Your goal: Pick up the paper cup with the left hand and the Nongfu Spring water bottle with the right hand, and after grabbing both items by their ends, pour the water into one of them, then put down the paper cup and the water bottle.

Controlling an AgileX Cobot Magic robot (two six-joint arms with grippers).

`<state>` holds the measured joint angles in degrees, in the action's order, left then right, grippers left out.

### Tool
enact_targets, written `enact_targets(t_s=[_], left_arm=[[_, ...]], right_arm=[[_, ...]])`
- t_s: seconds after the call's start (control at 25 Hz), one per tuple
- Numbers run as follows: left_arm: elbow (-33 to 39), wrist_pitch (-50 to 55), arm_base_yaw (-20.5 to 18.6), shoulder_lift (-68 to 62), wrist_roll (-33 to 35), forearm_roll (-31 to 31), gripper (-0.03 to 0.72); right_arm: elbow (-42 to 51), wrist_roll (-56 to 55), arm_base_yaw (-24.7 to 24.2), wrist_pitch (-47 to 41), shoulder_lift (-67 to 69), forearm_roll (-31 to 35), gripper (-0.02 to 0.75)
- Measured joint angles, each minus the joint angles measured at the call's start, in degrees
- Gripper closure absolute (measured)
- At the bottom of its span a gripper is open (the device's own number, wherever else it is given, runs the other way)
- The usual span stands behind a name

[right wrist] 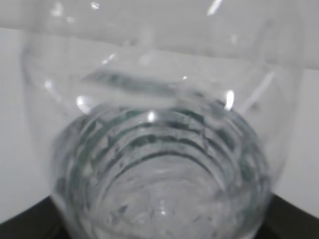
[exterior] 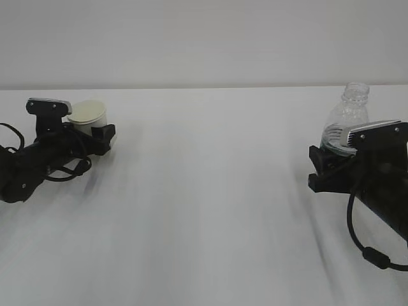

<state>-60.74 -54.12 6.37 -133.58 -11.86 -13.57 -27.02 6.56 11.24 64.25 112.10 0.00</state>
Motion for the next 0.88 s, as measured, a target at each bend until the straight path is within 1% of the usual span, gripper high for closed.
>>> enact_targets(t_s=[0.24,0.36,0.48,0.68,0.88], left_arm=[[0.0,0.1,0.0,0.0,0.0,-0.1,0.156],[0.0,0.1,0.0,0.0,-0.1,-2.0,0.17],[0.0,-1.3,0.0,0.0,-2.1,-5.7,0.173],[0.0,-3.0,0.0,0.0,-7.5,-12.9,0.173],[0.0,-3.3,-0.1,0.2,-9.5,-20.6,0.178]], right_arm=[[0.0,0.0,0.0,0.0,0.0,0.0,0.271],[0.0,0.0,0.0,0.0,0.0,0.0,0.271],[0.0,0.0,0.0,0.0,0.0,0.0,0.271],[0.0,0.0,0.0,0.0,0.0,0.0,0.271],[0.0,0.0,0.0,0.0,0.0,0.0,0.271]])
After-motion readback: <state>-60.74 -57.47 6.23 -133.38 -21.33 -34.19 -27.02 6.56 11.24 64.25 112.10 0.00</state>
